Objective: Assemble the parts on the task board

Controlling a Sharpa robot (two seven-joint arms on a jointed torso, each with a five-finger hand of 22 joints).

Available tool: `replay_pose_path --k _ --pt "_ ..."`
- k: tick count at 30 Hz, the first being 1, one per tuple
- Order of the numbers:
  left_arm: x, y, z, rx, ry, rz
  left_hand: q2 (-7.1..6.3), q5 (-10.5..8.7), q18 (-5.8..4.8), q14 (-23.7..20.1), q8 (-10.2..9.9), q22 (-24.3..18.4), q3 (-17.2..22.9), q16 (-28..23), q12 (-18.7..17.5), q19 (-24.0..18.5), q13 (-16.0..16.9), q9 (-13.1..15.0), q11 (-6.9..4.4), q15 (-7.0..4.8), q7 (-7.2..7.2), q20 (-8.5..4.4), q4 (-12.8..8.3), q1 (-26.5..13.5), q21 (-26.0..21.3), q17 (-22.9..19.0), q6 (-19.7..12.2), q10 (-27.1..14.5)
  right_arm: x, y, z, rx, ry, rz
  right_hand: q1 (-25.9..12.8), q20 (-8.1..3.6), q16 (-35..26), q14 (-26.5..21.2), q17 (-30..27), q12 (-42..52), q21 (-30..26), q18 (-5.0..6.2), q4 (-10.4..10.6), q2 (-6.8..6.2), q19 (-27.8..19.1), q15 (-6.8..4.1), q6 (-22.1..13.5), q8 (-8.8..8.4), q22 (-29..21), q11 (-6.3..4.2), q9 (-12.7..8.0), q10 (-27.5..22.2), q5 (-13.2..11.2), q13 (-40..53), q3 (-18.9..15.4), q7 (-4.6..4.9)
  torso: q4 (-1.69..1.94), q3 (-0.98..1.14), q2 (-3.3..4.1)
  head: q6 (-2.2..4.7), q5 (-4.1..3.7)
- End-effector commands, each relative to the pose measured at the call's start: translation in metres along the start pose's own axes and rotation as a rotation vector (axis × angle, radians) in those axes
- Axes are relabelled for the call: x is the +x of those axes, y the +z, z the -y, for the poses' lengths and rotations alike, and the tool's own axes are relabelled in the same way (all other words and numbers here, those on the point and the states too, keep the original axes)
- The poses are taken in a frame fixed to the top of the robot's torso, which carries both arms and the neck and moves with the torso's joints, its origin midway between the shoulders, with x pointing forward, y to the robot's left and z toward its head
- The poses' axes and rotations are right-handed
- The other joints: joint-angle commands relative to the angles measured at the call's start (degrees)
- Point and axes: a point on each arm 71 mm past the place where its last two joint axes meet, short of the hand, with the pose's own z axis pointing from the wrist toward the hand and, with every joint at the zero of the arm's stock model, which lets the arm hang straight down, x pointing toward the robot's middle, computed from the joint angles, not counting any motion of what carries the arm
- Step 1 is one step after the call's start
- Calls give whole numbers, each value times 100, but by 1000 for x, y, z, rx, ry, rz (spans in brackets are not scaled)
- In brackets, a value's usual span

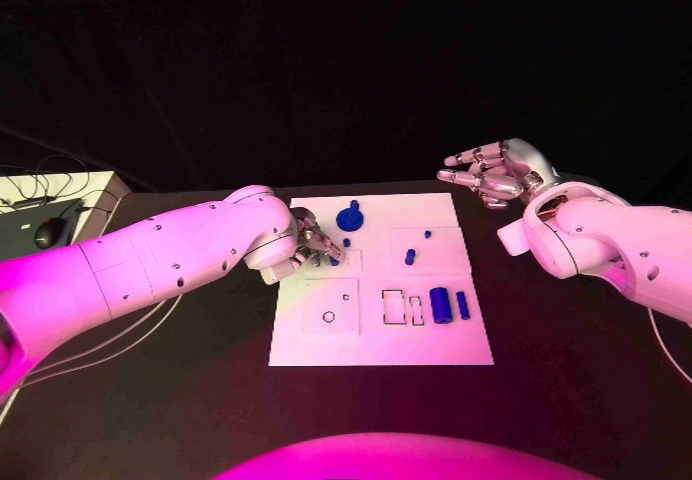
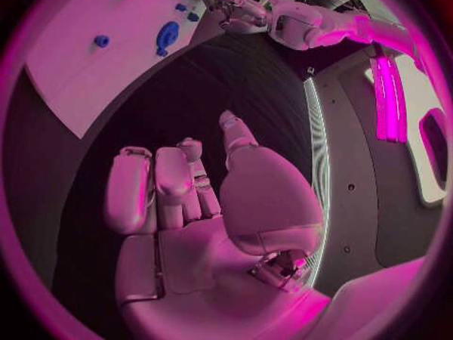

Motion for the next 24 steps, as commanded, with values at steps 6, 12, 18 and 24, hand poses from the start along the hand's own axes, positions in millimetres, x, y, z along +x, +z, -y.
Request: replay_pose_path --k 6,12,18,24 --pt "2 0 2 16 0 0 -90 -8 -50 28 -23 18 -687 13 -17 42 2 -37 -45 -14 -647 -4 232 58 -48 -28 903 -32 1 0 -1 -10 -4 -10 -44 -11 -22 10 1 -8 15 60 -31 11 463 3 2 16 1023 -44 8 -9 33 -2 3 46 0 -5 -1 -8 -11" --pt "0 0 0 12 2 3 -107 -9 -51 29 -18 36 -928 18 -7 47 -5 -46 -48 -17 -649 -6 316 128 -60 -28 905 -35 1 0 -1 -10 -4 -8 -44 -11 -22 10 1 -8 15 60 -31 11 463 3 2 16 1023 -44 8 -9 33 -2 3 46 1 -6 -1 -8 -11" --pt "-1 -1 -1 14 3 7 -139 -11 -52 29 -14 45 -1003 20 -3 50 -11 -46 -48 -18 -650 -6 329 153 -61 -27 906 -38 0 -1 0 -10 -5 -6 -44 -11 -22 10 1 -8 15 60 -31 11 463 3 2 16 1023 -44 8 -9 33 -2 3 46 -1 -9 4 -13 -14" --pt "-1 -3 0 24 3 13 -203 -6 -49 25 6 46 -1219 12 5 48 -23 -30 -48 -19 -657 -9 422 112 -76 -36 911 -44 -1 -1 0 -11 -5 -3 -44 -11 -22 10 1 -8 15 60 -31 11 463 3 2 16 1023 -44 8 -9 33 -2 3 46 -2 -13 4 -8 -20"
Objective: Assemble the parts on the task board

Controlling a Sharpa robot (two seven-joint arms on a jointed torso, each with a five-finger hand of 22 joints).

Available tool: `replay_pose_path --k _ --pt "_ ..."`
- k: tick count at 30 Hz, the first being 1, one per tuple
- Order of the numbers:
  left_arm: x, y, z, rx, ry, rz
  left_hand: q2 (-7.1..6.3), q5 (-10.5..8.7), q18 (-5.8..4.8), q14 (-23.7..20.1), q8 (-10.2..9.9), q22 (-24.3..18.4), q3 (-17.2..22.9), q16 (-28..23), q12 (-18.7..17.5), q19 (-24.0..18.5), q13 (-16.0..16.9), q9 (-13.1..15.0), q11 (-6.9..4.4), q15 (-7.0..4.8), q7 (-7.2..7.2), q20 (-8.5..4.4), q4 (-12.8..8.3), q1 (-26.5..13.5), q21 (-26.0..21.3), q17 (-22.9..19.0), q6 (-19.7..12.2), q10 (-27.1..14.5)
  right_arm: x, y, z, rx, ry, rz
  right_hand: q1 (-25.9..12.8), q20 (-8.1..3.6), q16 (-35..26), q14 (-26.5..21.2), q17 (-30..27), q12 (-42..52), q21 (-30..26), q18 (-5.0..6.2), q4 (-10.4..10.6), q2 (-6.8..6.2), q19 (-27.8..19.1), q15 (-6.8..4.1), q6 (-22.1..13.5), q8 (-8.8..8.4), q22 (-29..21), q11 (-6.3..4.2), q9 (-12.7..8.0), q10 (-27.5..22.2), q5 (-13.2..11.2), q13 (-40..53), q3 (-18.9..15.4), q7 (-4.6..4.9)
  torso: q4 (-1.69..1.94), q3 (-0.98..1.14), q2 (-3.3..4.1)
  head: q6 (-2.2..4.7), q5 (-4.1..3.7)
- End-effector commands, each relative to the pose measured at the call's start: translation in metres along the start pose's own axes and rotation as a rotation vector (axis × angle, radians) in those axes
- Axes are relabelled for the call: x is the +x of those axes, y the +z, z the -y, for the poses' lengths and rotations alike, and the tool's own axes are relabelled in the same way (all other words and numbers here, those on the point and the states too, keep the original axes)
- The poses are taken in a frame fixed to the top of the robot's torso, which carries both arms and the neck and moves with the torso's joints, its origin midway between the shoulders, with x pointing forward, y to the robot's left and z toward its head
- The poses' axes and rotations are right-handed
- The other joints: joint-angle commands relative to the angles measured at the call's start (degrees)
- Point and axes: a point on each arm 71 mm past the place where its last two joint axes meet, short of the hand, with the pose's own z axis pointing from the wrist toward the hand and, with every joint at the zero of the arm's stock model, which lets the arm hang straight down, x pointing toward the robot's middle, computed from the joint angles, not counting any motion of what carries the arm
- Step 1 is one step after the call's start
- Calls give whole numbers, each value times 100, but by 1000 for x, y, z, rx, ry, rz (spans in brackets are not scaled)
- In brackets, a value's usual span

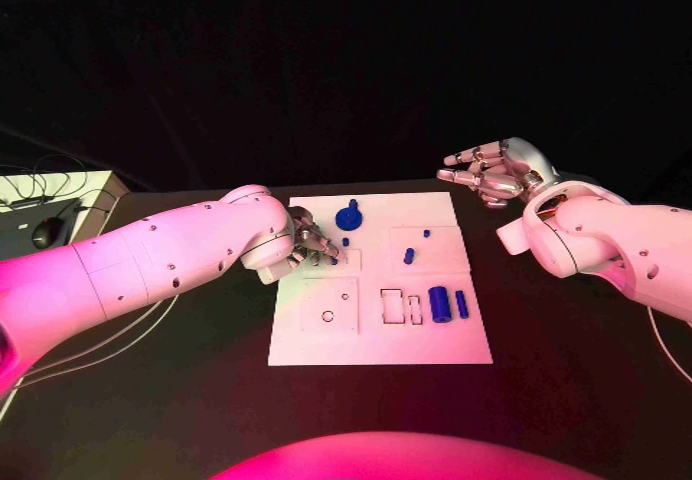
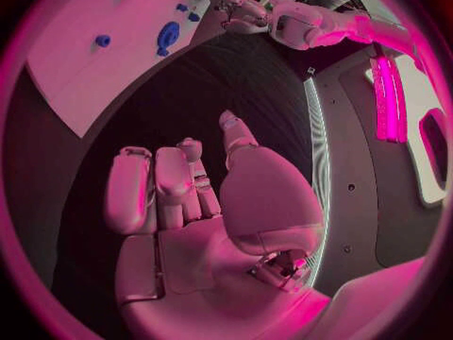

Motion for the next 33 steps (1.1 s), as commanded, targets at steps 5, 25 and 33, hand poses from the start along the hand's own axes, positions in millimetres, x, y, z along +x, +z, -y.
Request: replay_pose_path --k 5,25,33 --pt "-2 -6 5 44 -16 9 -91 -80 -20 7 54 -49 -917 -46 35 18 5 79 25 -34 10 -21 230 71 -113 -85 -125 -110 0 0 0 -11 -6 -2 -44 -11 -22 10 2 -8 15 59 -32 11 463 3 2 16 1024 -45 8 -9 33 -2 5 49 -1 -2 0 11 -9" --pt "-49 -30 5 135 -127 94 -249 -299 295 -608 -555 -1273 -859 -1315 -381 -909 -635 -1357 414 213 632 217 511 648 -1643 -1467 -1116 -1003 -4 0 3 -9 -10 10 -52 -10 -26 10 1 -16 9 60 -29 10 463 4 -7 16 1023 -43 7 -16 32 -9 6 52 8 8 -16 50 -20" --pt "-69 -25 -9 124 -146 164 -112 -283 492 -783 -160 -1665 -1115 -1533 -913 -917 -2109 -3039 559 340 799 470 446 849 -2279 -1893 -1355 -1030 -5 0 3 -13 -12 17 -45 -9 -33 7 -5 -43 3 62 -36 11 462 5 -11 17 1022 -42 8 -37 33 -31 10 53 10 0 -3 127 25"
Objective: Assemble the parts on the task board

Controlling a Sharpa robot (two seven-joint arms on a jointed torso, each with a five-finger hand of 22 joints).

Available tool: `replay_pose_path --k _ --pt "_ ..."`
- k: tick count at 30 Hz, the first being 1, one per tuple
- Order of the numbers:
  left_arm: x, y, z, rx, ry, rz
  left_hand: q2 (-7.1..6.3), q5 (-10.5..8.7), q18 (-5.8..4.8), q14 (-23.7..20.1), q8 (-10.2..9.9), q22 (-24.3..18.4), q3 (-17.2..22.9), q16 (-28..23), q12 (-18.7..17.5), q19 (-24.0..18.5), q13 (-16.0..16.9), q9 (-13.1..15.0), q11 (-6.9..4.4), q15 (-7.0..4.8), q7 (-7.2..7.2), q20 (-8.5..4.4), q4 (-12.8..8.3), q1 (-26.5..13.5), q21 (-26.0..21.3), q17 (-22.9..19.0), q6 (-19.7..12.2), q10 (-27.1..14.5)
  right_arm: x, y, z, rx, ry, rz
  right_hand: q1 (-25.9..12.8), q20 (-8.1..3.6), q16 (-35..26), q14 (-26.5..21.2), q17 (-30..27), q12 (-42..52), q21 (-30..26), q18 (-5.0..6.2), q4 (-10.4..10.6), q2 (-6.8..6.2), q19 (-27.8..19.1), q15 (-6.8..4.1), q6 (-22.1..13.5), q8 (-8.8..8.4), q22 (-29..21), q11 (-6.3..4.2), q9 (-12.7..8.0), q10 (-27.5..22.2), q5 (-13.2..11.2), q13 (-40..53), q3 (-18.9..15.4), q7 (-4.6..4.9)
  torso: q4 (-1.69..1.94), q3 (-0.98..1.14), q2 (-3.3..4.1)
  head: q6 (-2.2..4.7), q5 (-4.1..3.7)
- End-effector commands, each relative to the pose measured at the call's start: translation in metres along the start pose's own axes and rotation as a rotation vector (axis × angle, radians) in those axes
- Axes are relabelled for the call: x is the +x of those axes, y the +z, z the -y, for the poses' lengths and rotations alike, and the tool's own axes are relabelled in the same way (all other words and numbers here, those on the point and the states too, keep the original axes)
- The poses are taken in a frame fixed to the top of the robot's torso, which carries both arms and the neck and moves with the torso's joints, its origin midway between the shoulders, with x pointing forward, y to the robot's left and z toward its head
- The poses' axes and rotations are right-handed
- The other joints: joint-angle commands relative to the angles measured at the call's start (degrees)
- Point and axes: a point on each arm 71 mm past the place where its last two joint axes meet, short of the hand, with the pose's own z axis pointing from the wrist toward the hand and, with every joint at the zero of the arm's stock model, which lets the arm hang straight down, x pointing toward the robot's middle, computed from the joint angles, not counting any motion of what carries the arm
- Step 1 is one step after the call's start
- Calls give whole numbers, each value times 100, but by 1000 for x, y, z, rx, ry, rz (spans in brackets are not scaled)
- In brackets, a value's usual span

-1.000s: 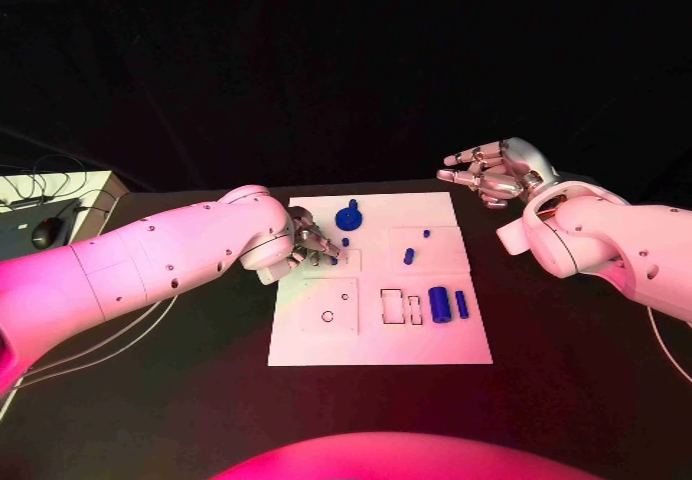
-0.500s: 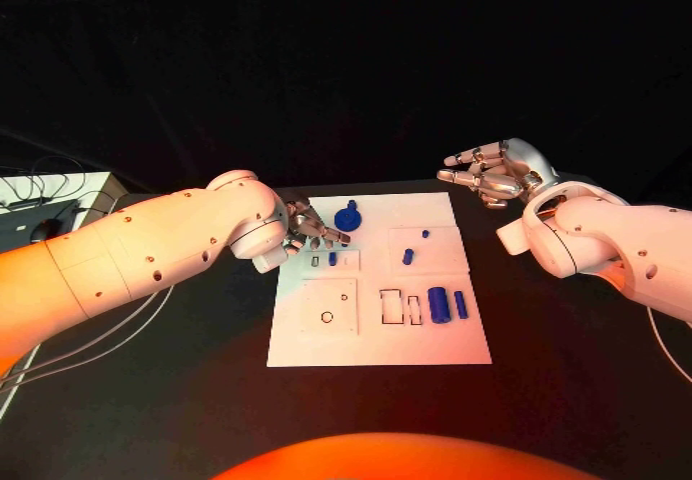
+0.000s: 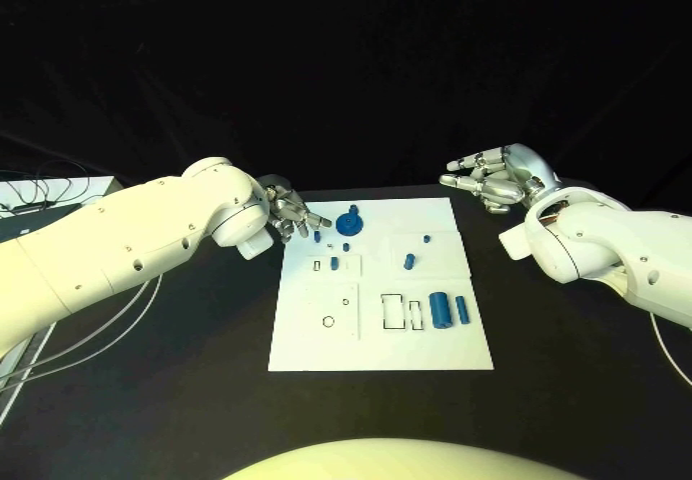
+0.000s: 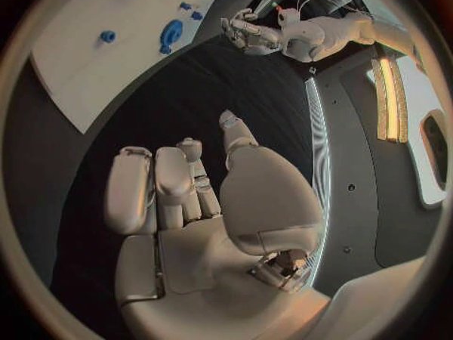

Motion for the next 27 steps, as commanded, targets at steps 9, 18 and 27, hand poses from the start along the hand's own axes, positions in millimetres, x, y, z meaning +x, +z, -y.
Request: replay_pose_path --k 9,18,27 --pt "-9 5 -2 34 34 37 -44 17 95 -47 843 106 27 168 219 27 -432 -307 -6 -26 -91 38 -294 339 -37 -101 -78 -77 -1 0 0 -21 -8 10 -32 -8 -37 8 -5 -79 -4 63 -49 13 462 4 -11 17 1022 -22 7 -39 35 -53 15 26 0 -4 10 50 53" --pt "-7 8 -5 23 44 49 34 17 16 52 1890 400 75 450 826 99 -218 20 -136 -126 -264 -96 -518 364 222 -4 -284 -91 -1 0 0 -21 -9 8 -32 -8 -37 8 -5 -79 -4 63 -49 13 462 4 -11 17 1022 -22 7 -39 35 -53 15 26 -11 -1 12 66 55" --pt "-5 19 -10 -12 40 65 -281 -85 40 121 2212 605 115 506 912 217 -303 -91 -140 -133 -281 -79 336 -71 386 -3 -414 -59 0 -1 0 -22 -9 7 -30 -10 -35 9 -2 -71 0 62 -56 18 463 3 -6 19 1023 -25 8 -20 34 -52 16 24 -11 -1 19 68 59"
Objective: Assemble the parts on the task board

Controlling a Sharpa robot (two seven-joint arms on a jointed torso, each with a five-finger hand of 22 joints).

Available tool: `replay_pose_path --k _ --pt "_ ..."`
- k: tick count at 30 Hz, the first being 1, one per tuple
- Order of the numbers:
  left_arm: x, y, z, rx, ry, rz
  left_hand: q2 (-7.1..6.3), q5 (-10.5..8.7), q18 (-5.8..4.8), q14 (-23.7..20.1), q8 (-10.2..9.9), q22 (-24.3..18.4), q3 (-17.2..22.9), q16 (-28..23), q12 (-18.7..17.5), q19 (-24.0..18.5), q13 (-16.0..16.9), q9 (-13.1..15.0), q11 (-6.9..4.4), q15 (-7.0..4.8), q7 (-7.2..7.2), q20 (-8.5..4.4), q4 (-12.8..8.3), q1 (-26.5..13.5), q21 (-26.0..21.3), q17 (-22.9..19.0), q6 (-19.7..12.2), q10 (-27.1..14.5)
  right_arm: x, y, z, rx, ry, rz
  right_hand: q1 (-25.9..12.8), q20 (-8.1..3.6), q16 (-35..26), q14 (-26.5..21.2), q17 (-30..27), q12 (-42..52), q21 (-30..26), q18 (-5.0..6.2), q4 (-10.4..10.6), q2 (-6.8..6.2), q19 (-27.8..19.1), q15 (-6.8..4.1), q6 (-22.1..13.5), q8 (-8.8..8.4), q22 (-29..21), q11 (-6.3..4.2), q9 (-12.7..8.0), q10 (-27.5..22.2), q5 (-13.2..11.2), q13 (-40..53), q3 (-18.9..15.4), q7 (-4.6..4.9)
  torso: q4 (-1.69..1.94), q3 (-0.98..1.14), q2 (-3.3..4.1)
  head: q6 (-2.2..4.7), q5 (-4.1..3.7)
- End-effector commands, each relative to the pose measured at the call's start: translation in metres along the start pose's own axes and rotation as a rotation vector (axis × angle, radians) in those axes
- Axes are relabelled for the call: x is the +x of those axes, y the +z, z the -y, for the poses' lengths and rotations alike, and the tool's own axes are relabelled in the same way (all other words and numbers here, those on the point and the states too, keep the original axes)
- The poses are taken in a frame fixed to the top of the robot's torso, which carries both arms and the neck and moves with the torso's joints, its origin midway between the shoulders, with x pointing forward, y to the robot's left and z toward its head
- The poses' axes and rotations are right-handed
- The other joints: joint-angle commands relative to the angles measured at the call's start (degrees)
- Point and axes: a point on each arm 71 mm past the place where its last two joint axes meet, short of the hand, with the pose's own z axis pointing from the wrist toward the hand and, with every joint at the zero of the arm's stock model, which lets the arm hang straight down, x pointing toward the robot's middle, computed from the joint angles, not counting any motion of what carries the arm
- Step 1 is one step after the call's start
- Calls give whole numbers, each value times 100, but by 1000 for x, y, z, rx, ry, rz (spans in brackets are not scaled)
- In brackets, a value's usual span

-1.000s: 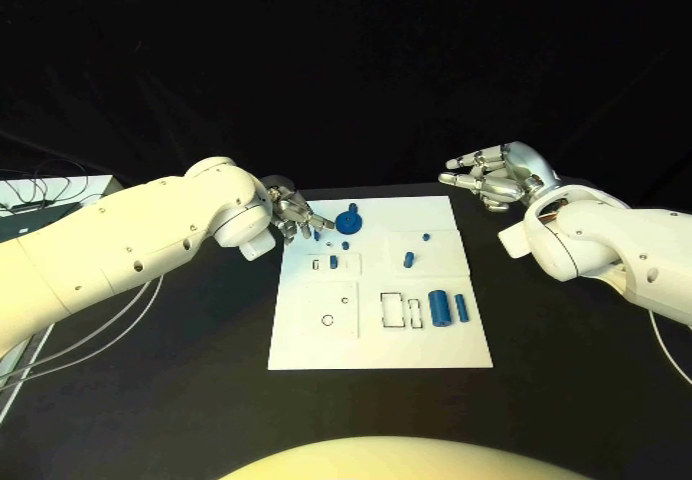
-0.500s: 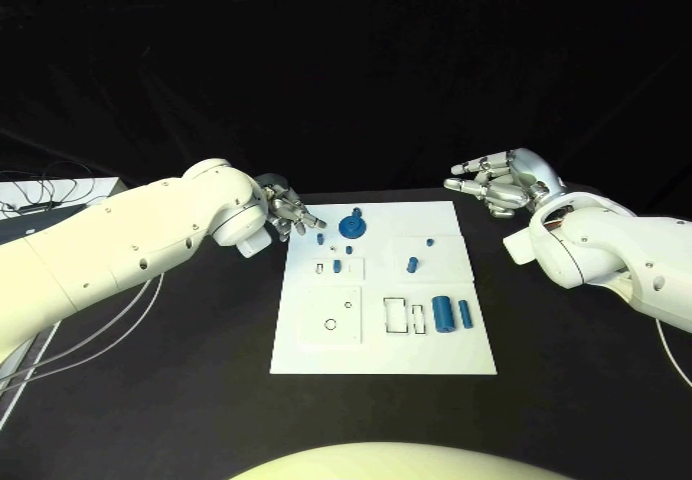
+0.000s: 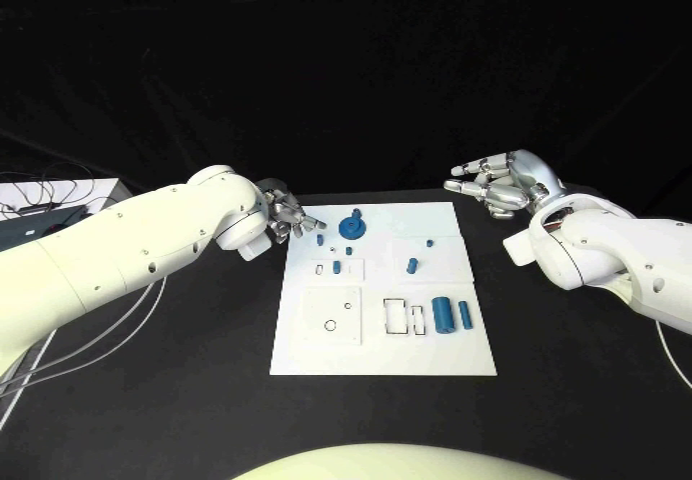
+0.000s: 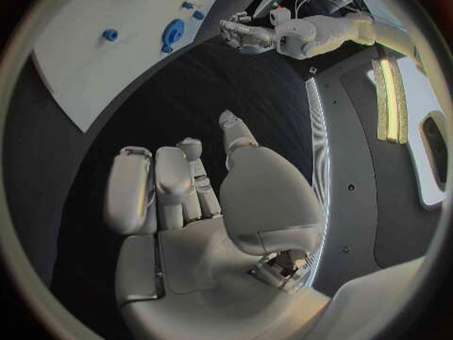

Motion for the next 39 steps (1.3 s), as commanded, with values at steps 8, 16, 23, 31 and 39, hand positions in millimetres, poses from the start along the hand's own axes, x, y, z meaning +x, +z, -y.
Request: replay_pose_path --k 8,16,23,31,39 --pt "10 17 -2 -52 47 -36 -498 -178 32 83 130 277 338 205 125 126 -15 -159 -13 -7 -21 3 975 -218 240 176 -60 13 2 0 -3 -20 -5 -3 -38 -11 -3 9 7 -29 7 60 -39 19 463 3 0 19 1023 -5 8 2 36 -6 -5 36 -12 4 17 -8 12" --pt "7 28 -9 -99 56 -44 -432 -161 5 158 124 426 373 319 160 213 -1 -204 -36 -25 -46 -20 965 -348 399 310 -2 64 2 -1 -3 -21 -5 -5 -38 -11 -3 9 7 -29 7 60 -39 19 463 3 0 19 1023 -5 8 2 36 -6 -5 36 -31 4 52 -2 9" --pt "5 30 -9 -109 46 -41 -391 -141 -20 201 125 509 368 384 174 260 11 -210 -51 -36 -63 -38 955 -348 491 398 42 101 2 -1 -4 -21 -6 -4 -38 -11 -3 9 7 -29 7 60 -39 19 463 3 0 19 1023 -5 8 2 36 -6 -5 36 -43 6 84 4 11" --pt "5 31 -3 -96 28 -47 -380 -139 -74 228 84 589 359 426 160 278 33 -228 -63 -47 -76 -88 972 -420 557 480 90 135 2 -1 -4 -22 -5 -5 -42 -12 -4 11 12 -25 2 61 -35 19 463 1 4 19 1022 -7 8 10 48 -8 -6 35 -51 8 93 0 23" --pt "4 33 0 -94 26 -52 -310 -133 -82 232 66 612 335 427 144 280 52 -222 -60 -45 -72 -93 895 -353 557 506 96 137 3 -1 -4 -22 -5 -6 -41 -12 -7 10 11 -27 9 59 -37 20 463 1 3 18 1023 -7 8 9 64 -9 -7 35 -38 8 87 4 14"
